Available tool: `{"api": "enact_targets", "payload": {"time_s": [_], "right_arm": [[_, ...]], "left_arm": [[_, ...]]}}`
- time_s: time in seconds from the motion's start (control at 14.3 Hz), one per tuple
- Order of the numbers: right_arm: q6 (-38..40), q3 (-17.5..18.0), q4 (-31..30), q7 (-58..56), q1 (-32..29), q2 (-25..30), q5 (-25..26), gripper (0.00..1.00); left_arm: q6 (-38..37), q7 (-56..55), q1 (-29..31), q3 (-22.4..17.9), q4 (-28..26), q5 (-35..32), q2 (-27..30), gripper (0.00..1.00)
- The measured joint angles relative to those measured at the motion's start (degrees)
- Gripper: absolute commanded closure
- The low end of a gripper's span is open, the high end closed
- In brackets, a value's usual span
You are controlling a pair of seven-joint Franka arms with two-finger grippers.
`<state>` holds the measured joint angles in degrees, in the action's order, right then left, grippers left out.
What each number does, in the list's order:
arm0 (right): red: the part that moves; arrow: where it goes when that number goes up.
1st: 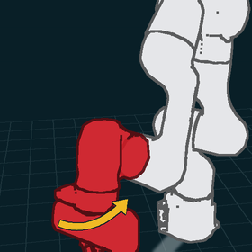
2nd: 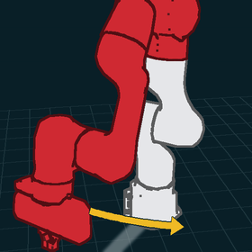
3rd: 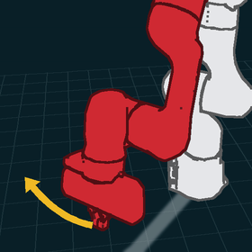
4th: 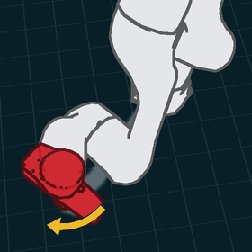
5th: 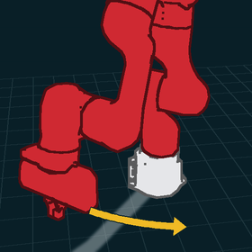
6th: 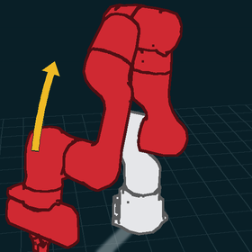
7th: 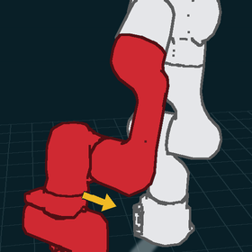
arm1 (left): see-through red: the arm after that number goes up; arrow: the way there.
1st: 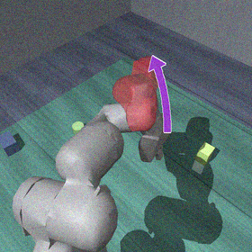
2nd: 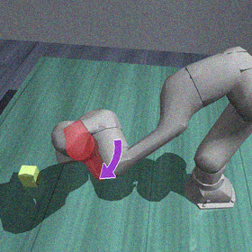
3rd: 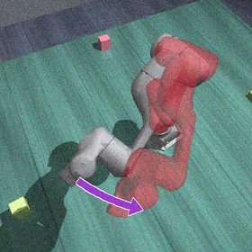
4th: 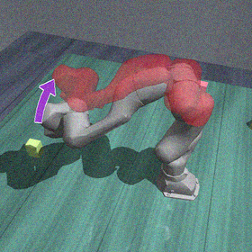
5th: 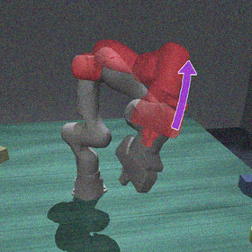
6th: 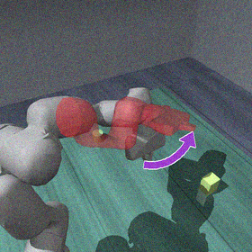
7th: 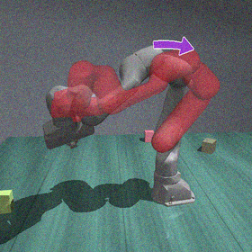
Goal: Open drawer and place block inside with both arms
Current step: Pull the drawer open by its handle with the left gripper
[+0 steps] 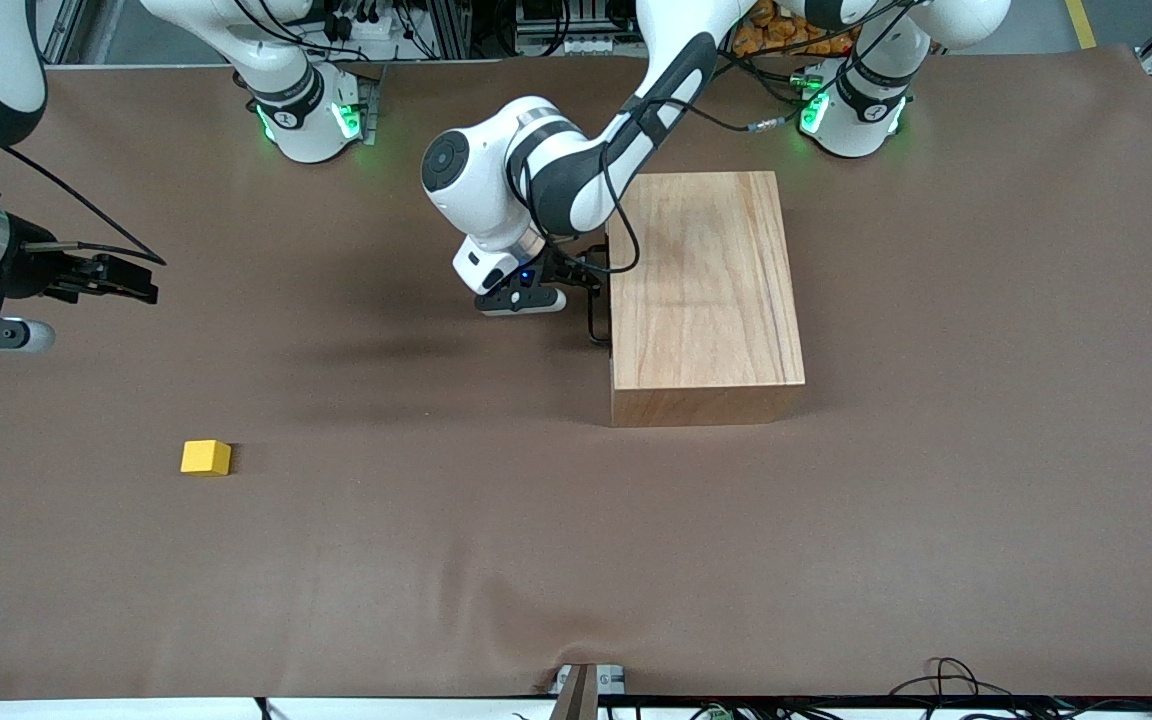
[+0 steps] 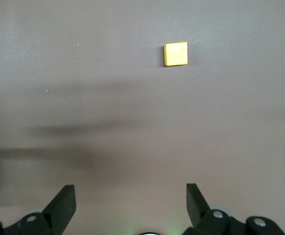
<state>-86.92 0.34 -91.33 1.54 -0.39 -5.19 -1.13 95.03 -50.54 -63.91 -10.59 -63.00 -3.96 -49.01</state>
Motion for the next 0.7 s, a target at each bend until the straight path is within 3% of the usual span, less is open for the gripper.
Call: {"api": "enact_targets", "payload": {"time_s": [0.7], "right_arm": [[0.05,0.00,-0.04,0.00,0.00,0.00,0.00,0.00]], "left_arm": [[3.25,-0.37,-0.16,0.21,0.08,0.00,-0.19,0.00]]}}
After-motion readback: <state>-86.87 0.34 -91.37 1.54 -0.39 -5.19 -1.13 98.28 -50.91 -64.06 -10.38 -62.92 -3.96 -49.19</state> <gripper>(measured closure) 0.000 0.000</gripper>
